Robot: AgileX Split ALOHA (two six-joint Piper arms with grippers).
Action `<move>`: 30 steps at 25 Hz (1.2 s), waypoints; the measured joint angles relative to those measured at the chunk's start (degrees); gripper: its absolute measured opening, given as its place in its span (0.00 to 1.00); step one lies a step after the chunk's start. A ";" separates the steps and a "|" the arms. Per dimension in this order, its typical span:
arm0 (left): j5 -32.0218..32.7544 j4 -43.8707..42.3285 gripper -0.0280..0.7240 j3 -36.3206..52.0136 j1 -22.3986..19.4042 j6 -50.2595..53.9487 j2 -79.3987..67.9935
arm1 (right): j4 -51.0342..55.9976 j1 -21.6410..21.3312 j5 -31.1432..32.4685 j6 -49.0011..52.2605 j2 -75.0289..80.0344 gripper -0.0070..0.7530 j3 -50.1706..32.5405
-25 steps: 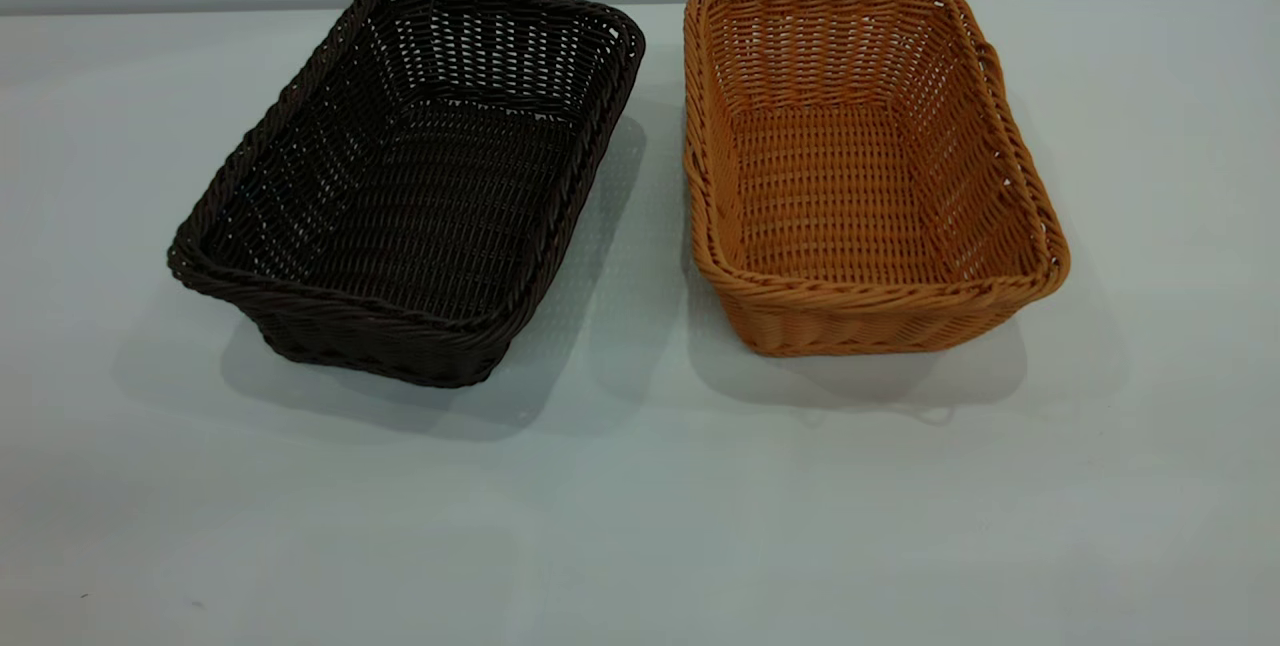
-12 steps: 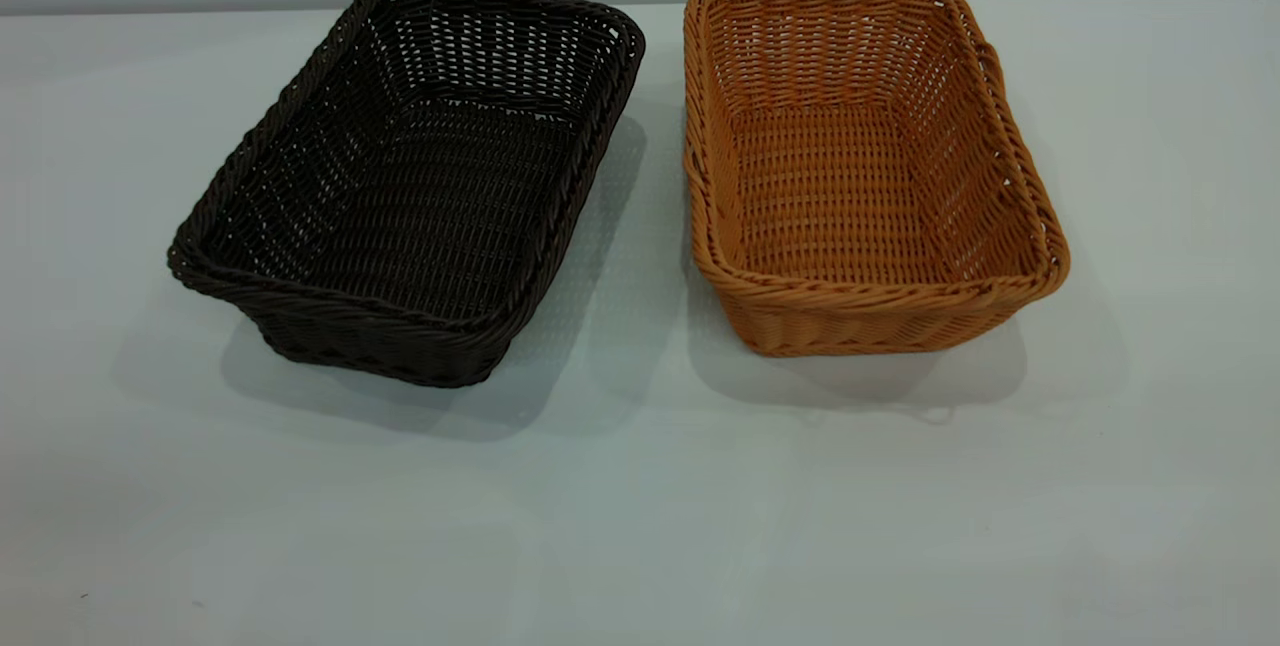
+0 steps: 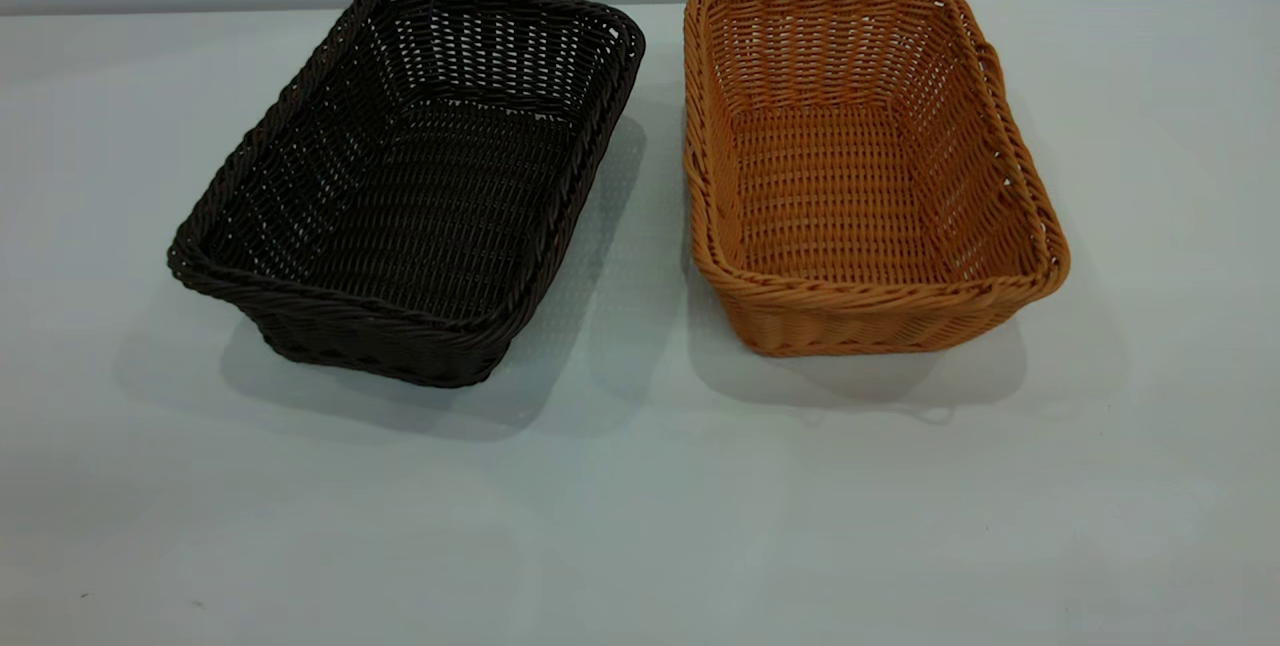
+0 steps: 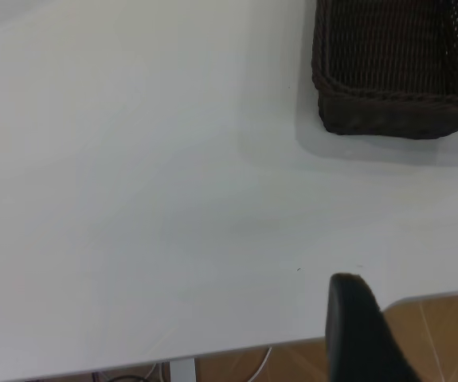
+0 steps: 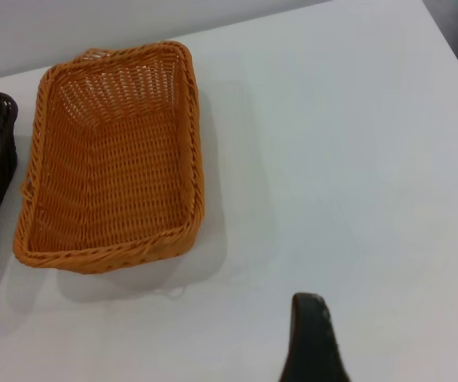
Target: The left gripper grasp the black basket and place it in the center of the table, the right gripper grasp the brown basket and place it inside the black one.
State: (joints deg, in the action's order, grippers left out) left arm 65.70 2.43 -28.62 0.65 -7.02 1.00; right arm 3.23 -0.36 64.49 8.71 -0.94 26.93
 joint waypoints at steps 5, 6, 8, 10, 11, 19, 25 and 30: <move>-2.18 0.00 0.46 0.00 0.00 0.00 0.00 | 0.00 0.00 0.00 0.00 0.00 0.59 0.00; -2.31 0.00 0.46 0.00 0.00 0.00 0.00 | 0.01 0.00 0.00 0.00 0.00 0.59 0.00; -2.33 0.00 0.46 0.00 0.00 0.00 0.00 | 0.18 0.00 0.00 0.00 0.00 0.59 0.00; -2.33 0.00 0.46 0.00 0.00 0.00 0.00 | 0.30 0.00 0.00 0.00 0.00 0.59 0.00; -2.33 0.00 0.46 0.00 0.00 0.00 0.00 | 0.34 0.00 0.00 0.00 0.00 0.59 0.00; -3.65 -0.21 0.47 0.00 0.00 0.58 -0.35 | 3.94 0.00 -0.11 -3.72 5.29 0.74 0.00; -10.05 1.01 0.61 -1.12 0.00 2.75 -14.99 | 16.62 0.00 -4.28 -16.06 25.10 0.86 0.11; -18.59 1.08 0.73 -3.03 0.00 0.62 -35.75 | 28.85 0.00 -11.68 -26.56 42.89 0.80 0.10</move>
State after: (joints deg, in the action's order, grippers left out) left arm 47.11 3.51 -31.65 0.65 -6.41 -34.74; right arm 32.08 -0.36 52.81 -17.85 41.95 27.03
